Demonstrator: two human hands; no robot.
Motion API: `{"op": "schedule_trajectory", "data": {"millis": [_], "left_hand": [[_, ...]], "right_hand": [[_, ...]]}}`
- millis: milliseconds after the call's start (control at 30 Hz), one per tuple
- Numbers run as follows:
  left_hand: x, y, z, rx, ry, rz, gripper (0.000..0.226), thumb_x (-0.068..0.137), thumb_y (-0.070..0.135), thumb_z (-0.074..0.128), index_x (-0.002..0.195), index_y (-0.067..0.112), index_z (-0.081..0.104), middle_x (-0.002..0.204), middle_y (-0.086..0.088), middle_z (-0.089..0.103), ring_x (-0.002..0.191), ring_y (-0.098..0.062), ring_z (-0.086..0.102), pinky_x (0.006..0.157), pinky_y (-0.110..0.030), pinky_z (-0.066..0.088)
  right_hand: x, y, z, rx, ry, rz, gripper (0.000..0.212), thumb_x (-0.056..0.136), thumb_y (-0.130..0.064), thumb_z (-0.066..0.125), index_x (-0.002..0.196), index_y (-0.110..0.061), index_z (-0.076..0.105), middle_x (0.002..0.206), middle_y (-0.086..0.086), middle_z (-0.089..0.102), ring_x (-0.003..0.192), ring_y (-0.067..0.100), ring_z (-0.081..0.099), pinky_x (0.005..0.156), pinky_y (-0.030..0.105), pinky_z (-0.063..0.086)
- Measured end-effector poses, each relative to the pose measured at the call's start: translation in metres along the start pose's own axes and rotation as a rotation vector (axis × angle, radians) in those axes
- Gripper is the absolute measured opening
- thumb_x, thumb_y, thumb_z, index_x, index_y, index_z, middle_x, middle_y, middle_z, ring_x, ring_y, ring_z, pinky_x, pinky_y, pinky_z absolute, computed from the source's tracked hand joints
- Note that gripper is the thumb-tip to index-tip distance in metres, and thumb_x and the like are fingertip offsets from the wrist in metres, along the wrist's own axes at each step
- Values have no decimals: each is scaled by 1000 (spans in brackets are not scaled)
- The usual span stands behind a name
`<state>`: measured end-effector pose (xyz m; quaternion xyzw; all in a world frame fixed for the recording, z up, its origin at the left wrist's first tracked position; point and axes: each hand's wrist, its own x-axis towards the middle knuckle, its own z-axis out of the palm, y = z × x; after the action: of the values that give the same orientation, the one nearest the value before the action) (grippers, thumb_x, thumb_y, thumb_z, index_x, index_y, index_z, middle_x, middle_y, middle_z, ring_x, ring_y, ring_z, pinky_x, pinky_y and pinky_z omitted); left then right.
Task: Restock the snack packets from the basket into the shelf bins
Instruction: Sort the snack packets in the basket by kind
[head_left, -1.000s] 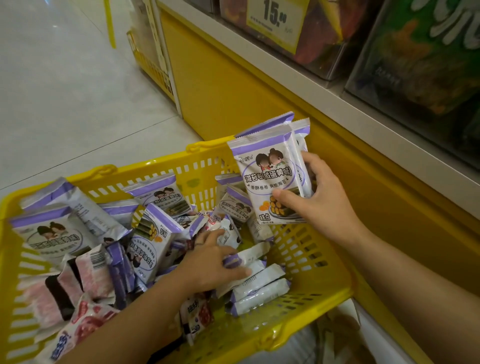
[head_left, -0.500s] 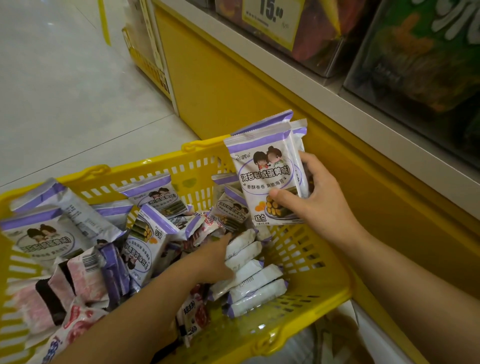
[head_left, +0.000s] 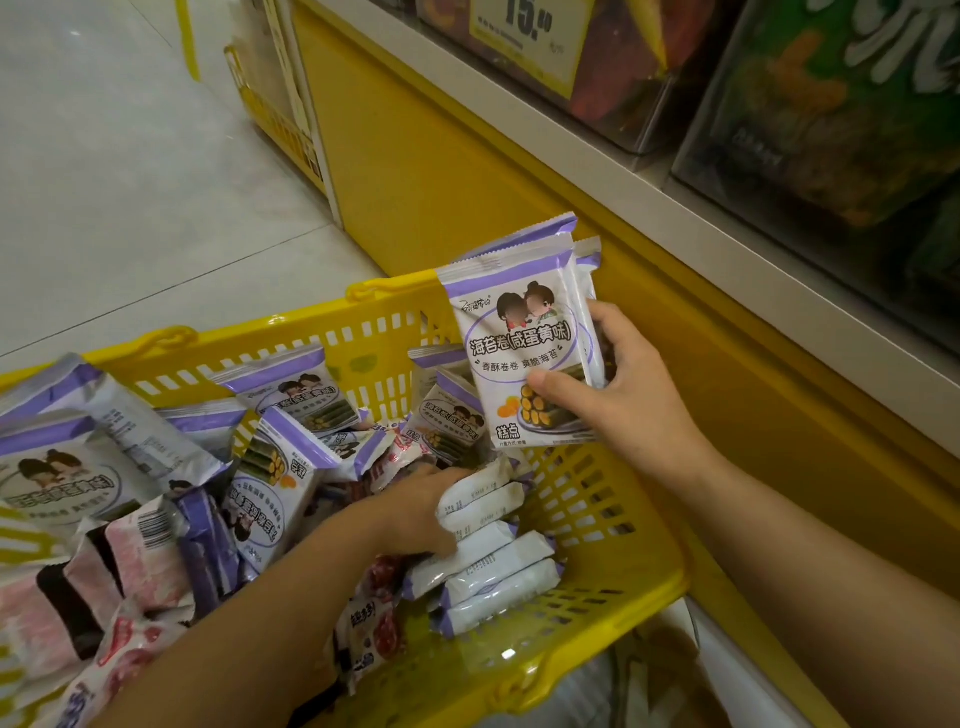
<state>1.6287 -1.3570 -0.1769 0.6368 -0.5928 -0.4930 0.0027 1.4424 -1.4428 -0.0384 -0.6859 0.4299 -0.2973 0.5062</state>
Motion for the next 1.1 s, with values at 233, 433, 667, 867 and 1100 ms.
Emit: {"op": "schedule_trajectory", "data": {"millis": [233, 433, 667, 867, 1100], "left_hand": [[8, 18, -32, 309, 374, 128, 43, 92, 28, 52, 136, 29, 49, 130, -1, 58, 109, -22, 57, 82, -32, 48], [28, 28, -12, 350, 395, 276, 46, 97, 10, 43, 141, 25, 44, 144, -3, 45, 119, -26, 51, 90, -40, 47], [45, 35, -13, 680, 284, 180, 51, 99, 13, 36, 148, 18, 22, 147, -15, 33, 112, -35, 55, 84, -47, 49], [54, 28, -27, 777, 341, 207, 50, 105, 27, 27, 153, 21, 14, 156, -10, 23, 132, -29, 40, 101, -44, 42], [51, 17, -30, 757, 351, 300, 50, 105, 23, 28, 153, 18, 16, 157, -9, 21, 122, -31, 51, 95, -44, 46]], "right_hand": [[0, -2, -2, -2, 36, -52, 53, 75, -15, 79, 120, -23, 54, 109, -3, 69, 97, 10, 69, 80, 34, 59], [2, 1, 2, -136, 115, -91, 67, 70, -33, 79, 131, -28, 50, 121, 0, 59, 110, 16, 60, 91, 41, 53], [9, 0, 3, -125, 95, -103, 65, 71, -27, 80, 129, -28, 51, 119, 1, 61, 107, 14, 61, 90, 40, 53], [11, -1, 0, -88, 44, -101, 63, 72, -23, 80, 129, -26, 52, 118, 2, 62, 104, 12, 64, 87, 37, 55], [12, -2, 1, -79, 41, -100, 63, 72, -19, 81, 128, -24, 52, 118, 1, 62, 105, 11, 63, 88, 37, 55]]}}
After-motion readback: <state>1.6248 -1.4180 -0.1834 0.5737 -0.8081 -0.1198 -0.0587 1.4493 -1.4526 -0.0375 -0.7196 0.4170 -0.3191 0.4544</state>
